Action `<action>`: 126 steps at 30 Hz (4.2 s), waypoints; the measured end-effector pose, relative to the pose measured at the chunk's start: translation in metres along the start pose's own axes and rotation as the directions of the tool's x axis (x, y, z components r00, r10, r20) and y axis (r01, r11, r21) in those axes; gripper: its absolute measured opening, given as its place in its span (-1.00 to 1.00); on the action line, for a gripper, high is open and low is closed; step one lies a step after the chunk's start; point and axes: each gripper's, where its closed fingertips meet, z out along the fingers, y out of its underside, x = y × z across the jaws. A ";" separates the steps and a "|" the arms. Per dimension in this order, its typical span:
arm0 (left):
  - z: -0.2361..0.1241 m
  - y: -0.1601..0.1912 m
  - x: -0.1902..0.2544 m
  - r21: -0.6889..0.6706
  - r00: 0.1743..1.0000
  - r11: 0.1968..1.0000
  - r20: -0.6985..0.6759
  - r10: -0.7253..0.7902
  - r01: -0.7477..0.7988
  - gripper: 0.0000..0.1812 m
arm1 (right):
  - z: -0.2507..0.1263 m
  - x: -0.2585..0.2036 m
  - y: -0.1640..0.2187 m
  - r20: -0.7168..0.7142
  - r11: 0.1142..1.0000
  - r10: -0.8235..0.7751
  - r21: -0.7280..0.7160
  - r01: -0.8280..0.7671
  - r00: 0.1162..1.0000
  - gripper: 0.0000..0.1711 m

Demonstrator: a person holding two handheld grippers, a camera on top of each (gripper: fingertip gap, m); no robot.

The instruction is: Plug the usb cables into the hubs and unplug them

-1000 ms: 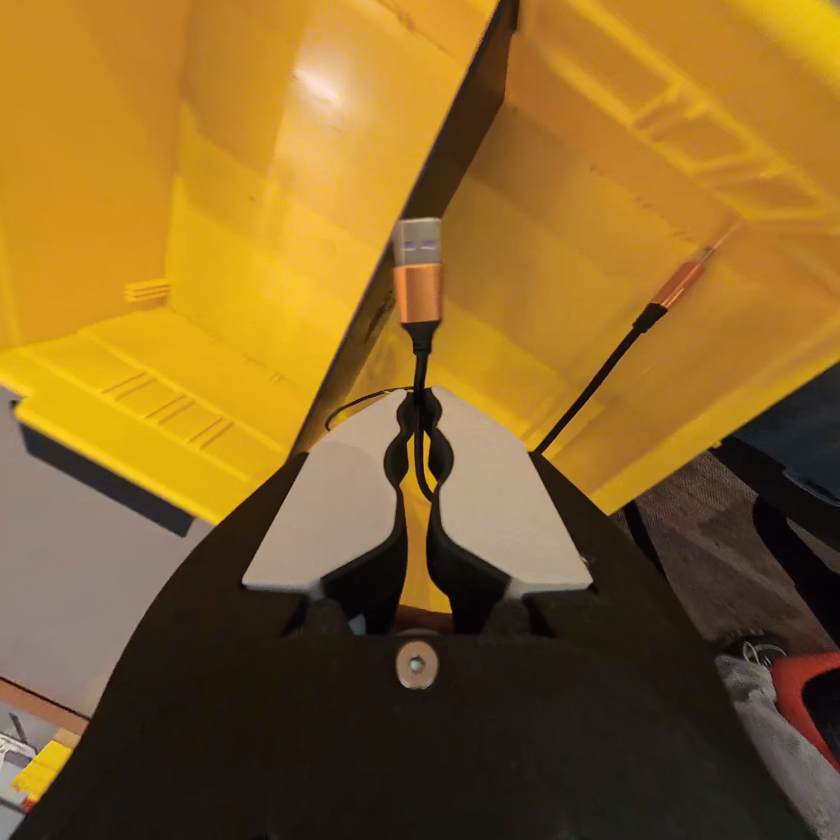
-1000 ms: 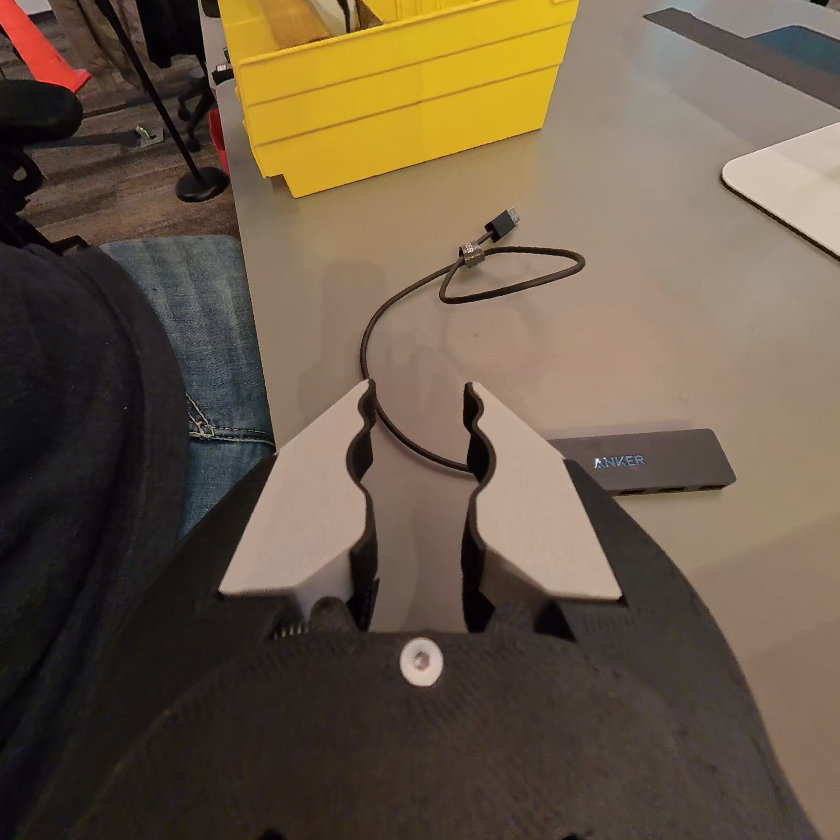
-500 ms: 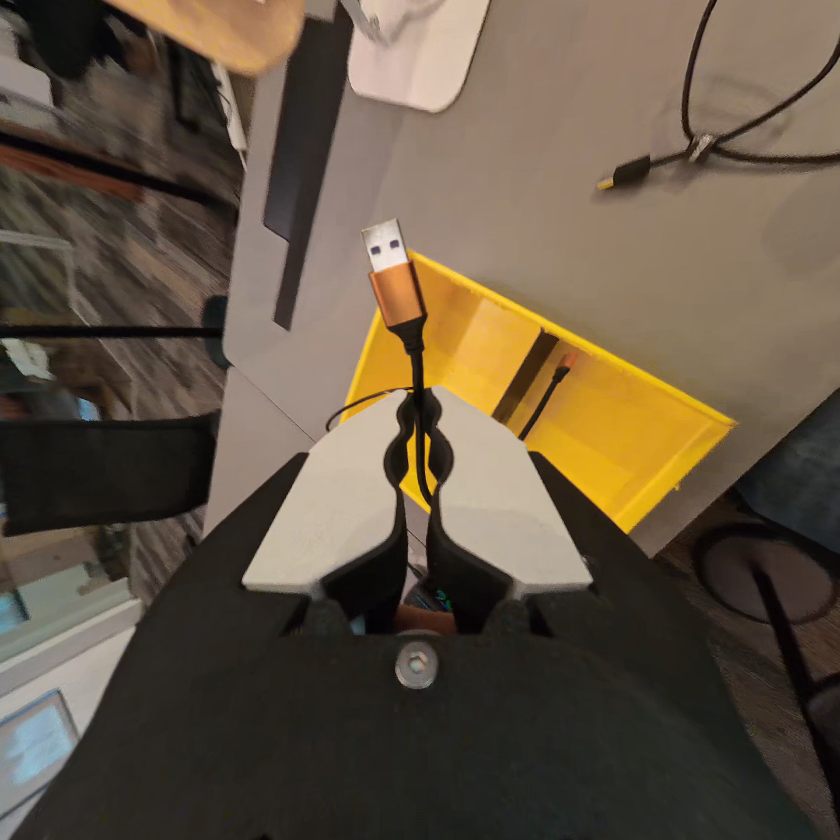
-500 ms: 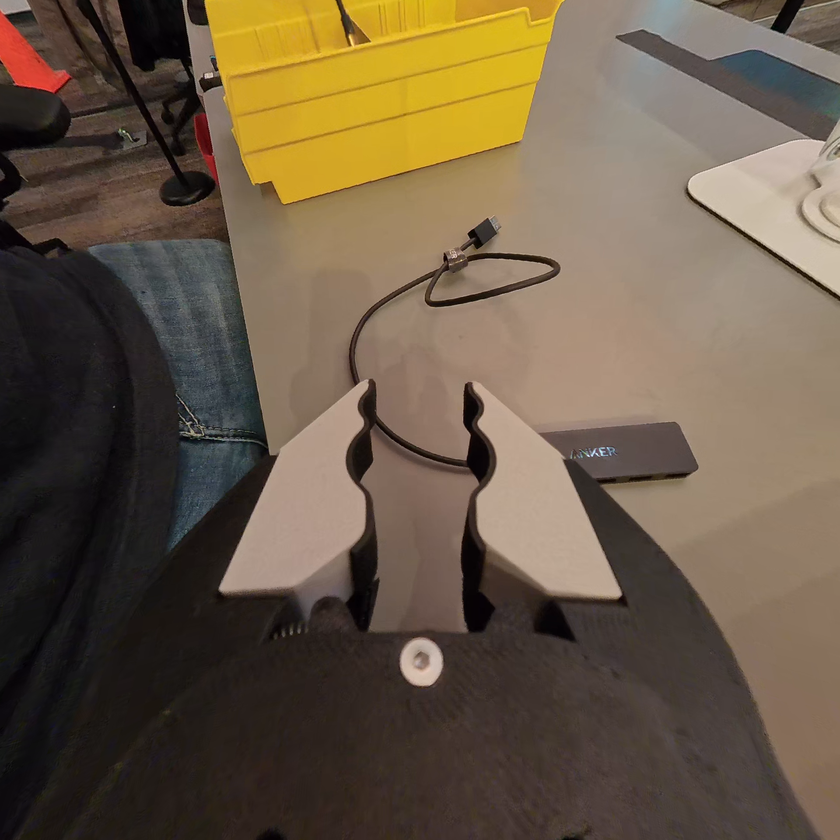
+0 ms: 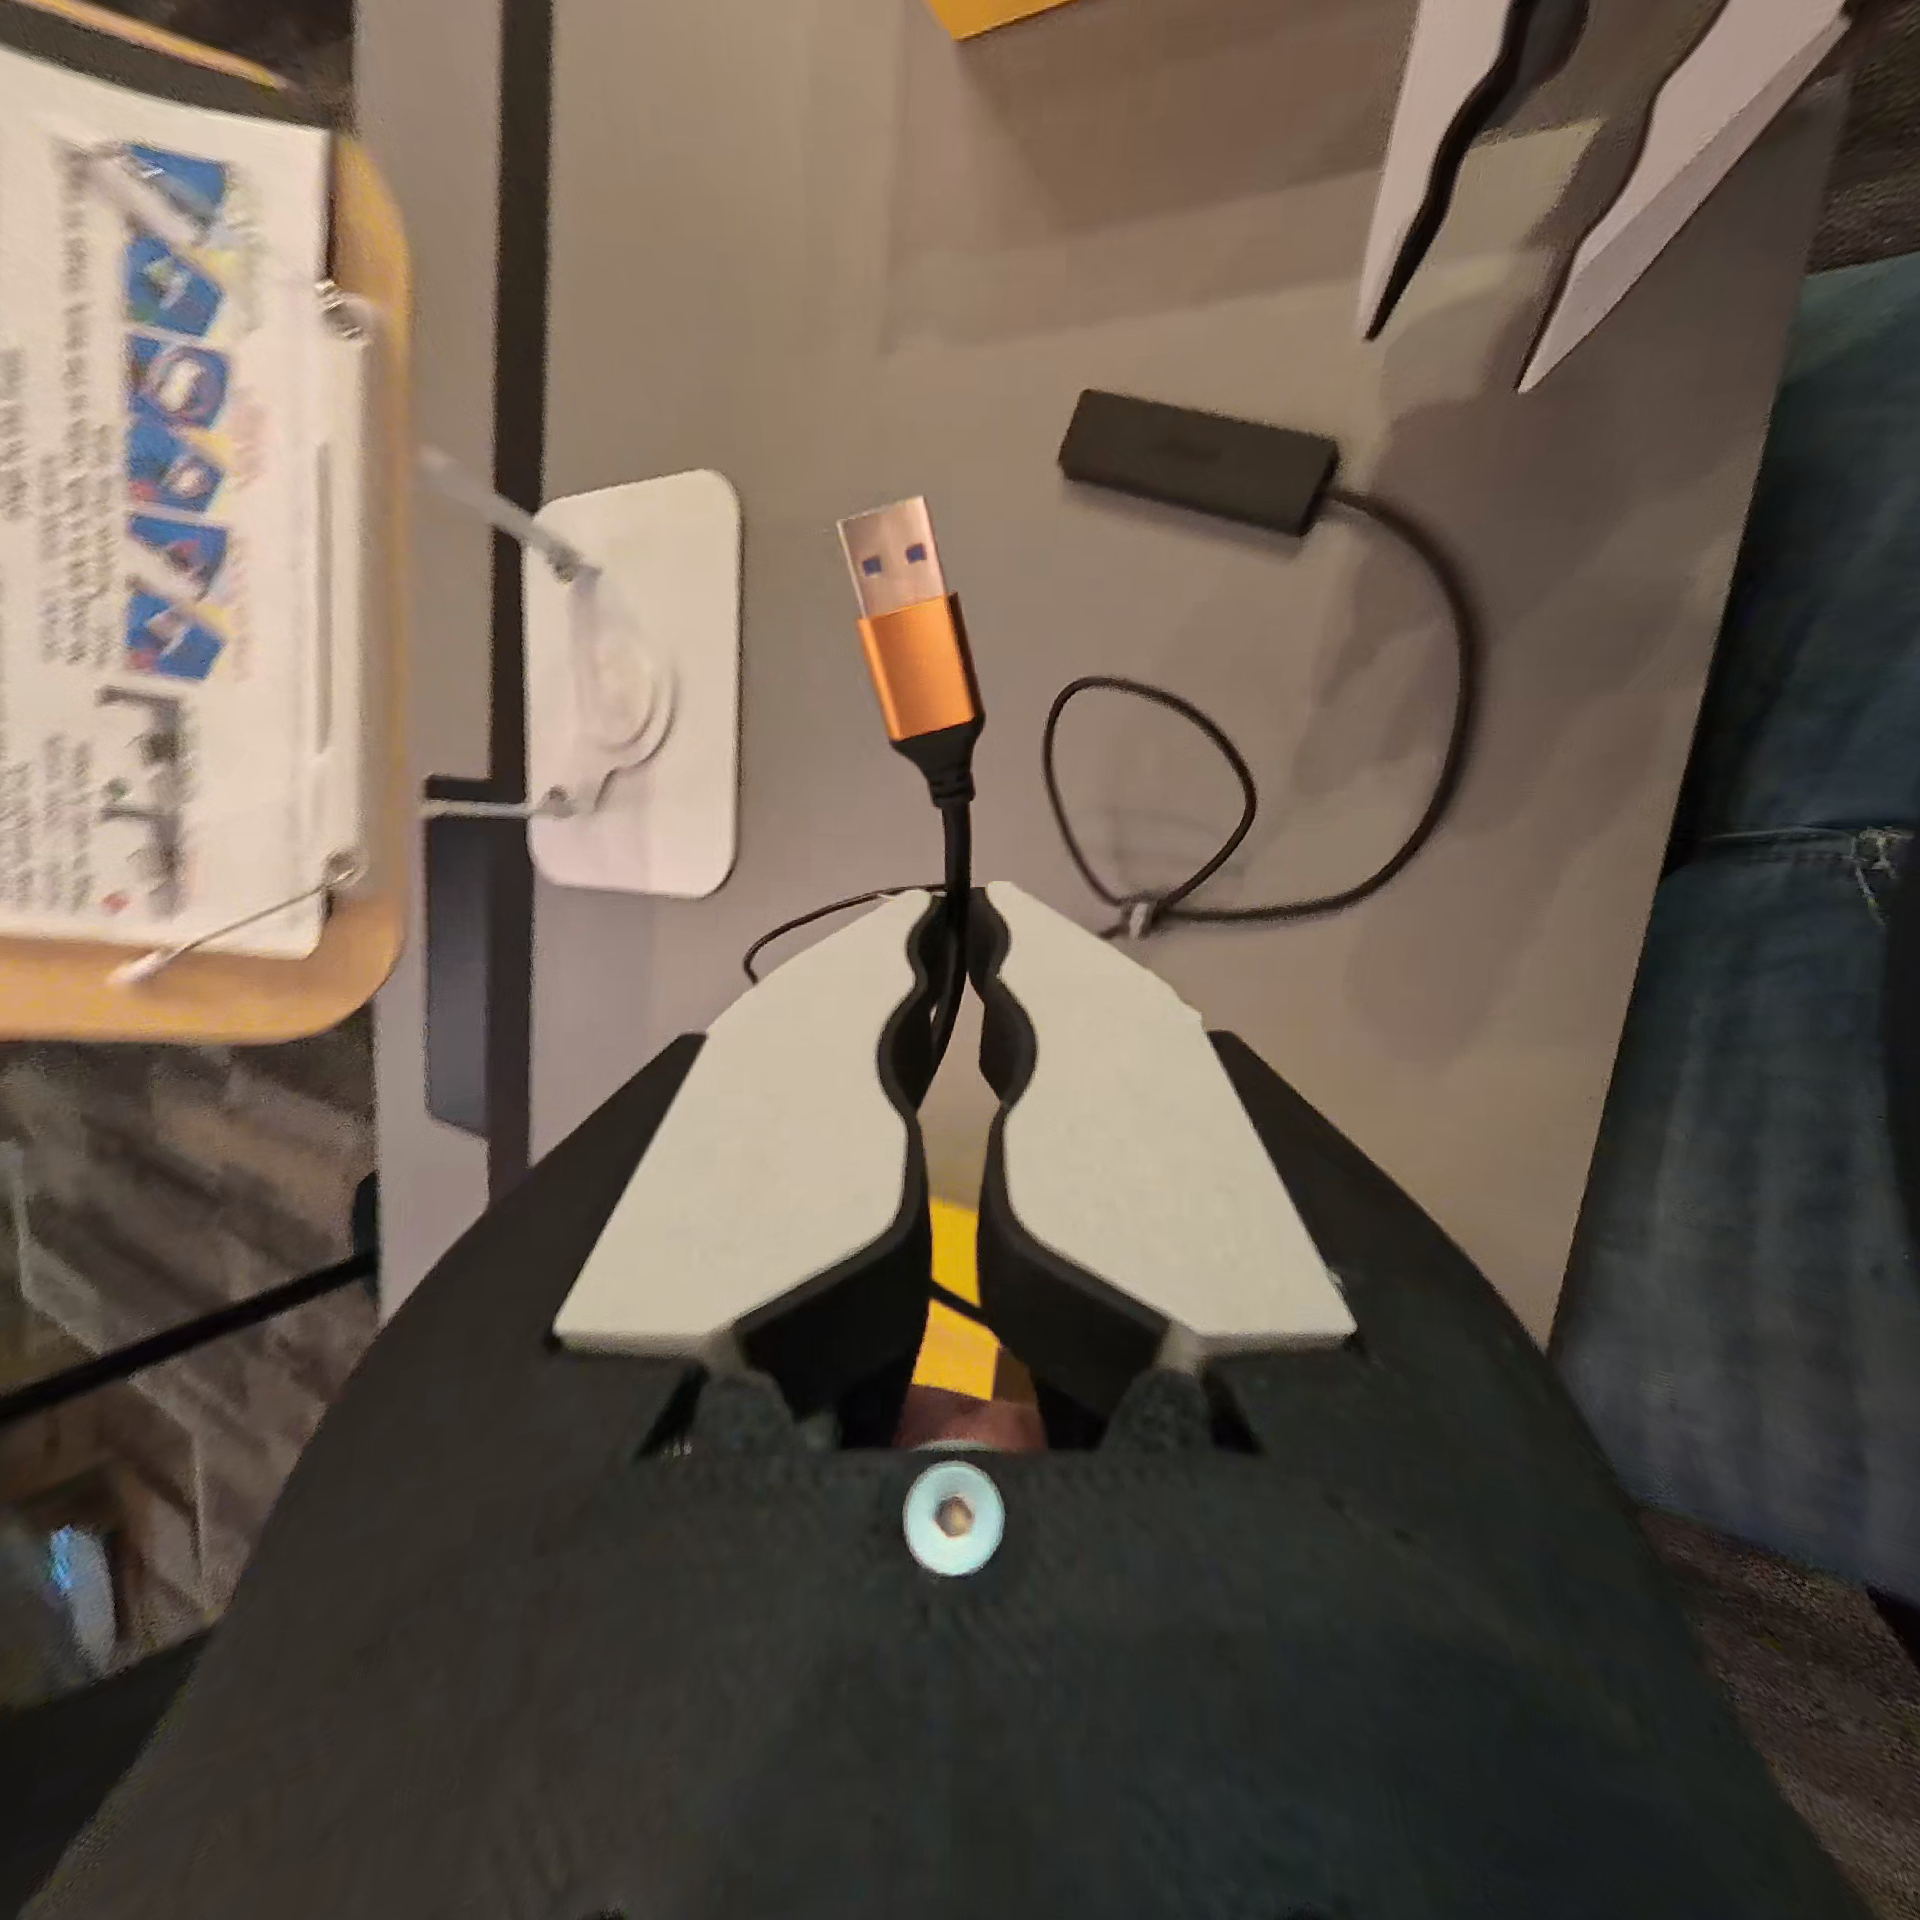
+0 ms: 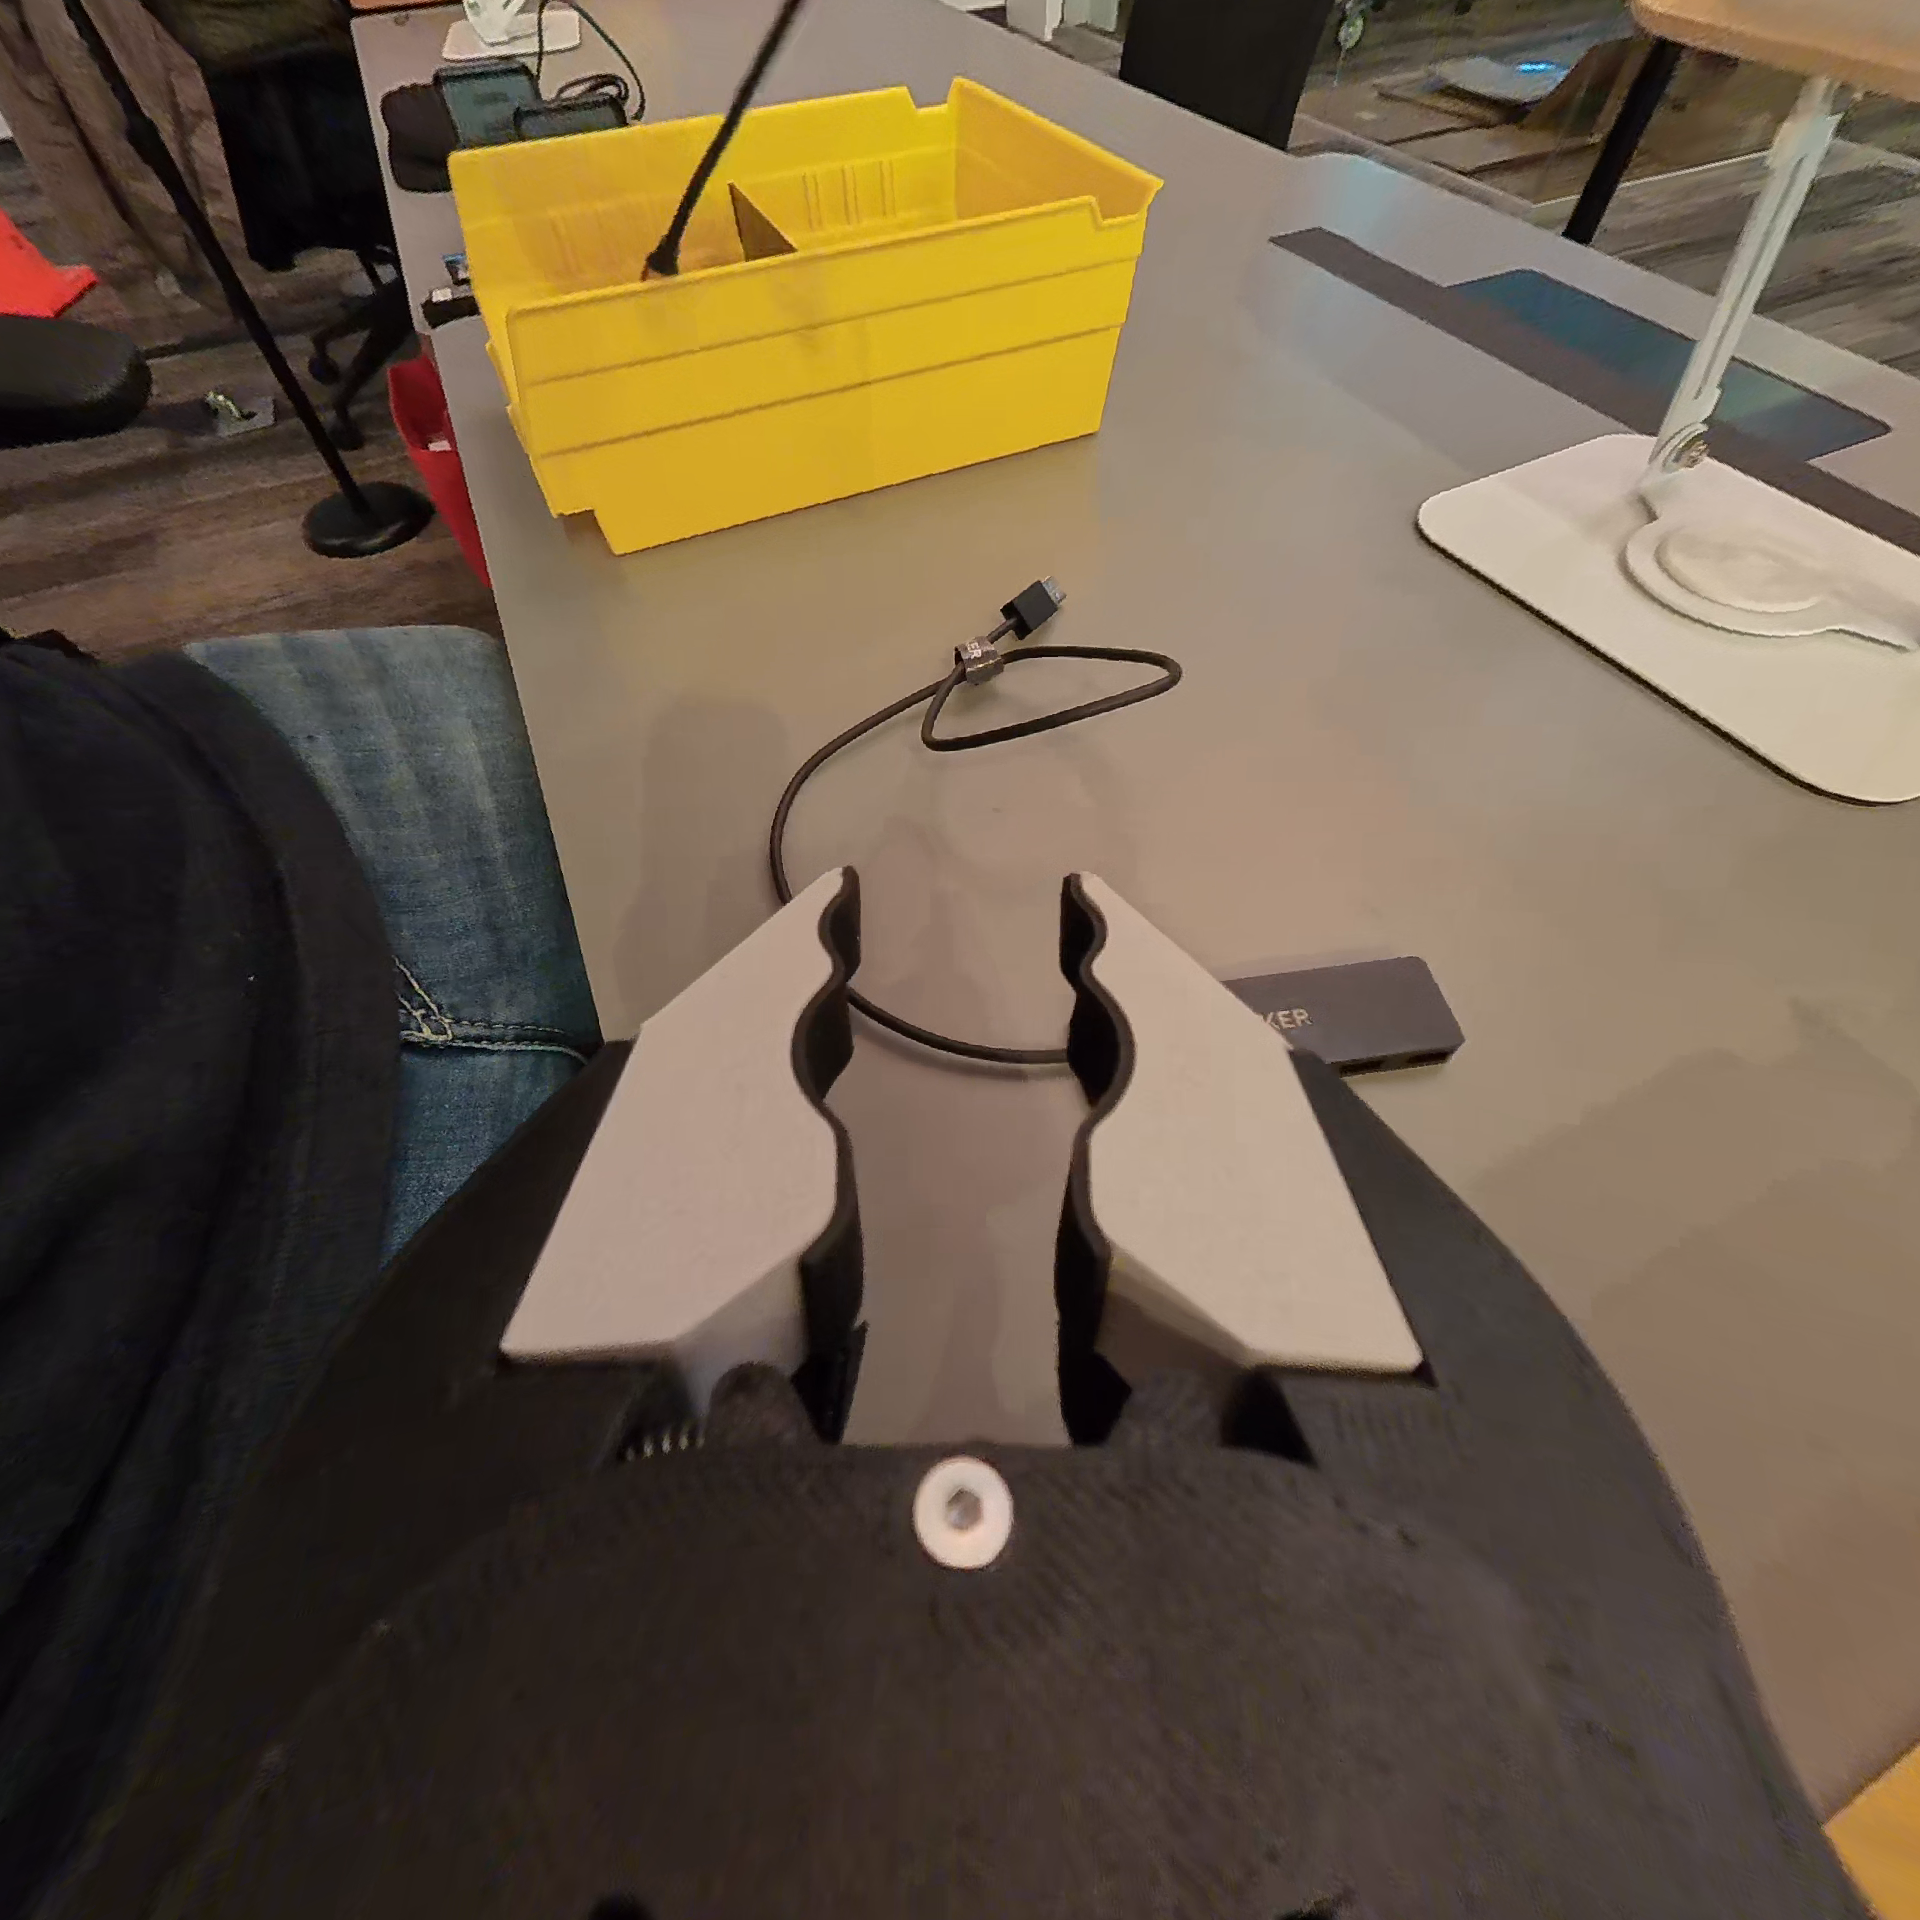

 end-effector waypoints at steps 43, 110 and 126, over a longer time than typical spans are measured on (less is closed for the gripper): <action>0.188 0.077 0.058 -0.218 0.986 0.962 0.011 -0.166 0.164 -0.96 | 0.132 0.039 0.026 0.135 0.947 -0.120 -0.281 0.154 0.984 -0.64; 0.192 0.041 0.105 0.025 0.993 0.996 -0.094 -0.077 0.080 -0.96 | 0.123 0.018 0.041 0.333 0.843 -0.380 -0.259 0.471 0.863 -0.71; 0.170 0.030 0.076 0.060 0.999 0.997 -0.010 -0.050 0.051 -0.78 | 0.113 0.031 0.047 0.331 0.872 -0.293 -0.293 0.393 0.897 -0.99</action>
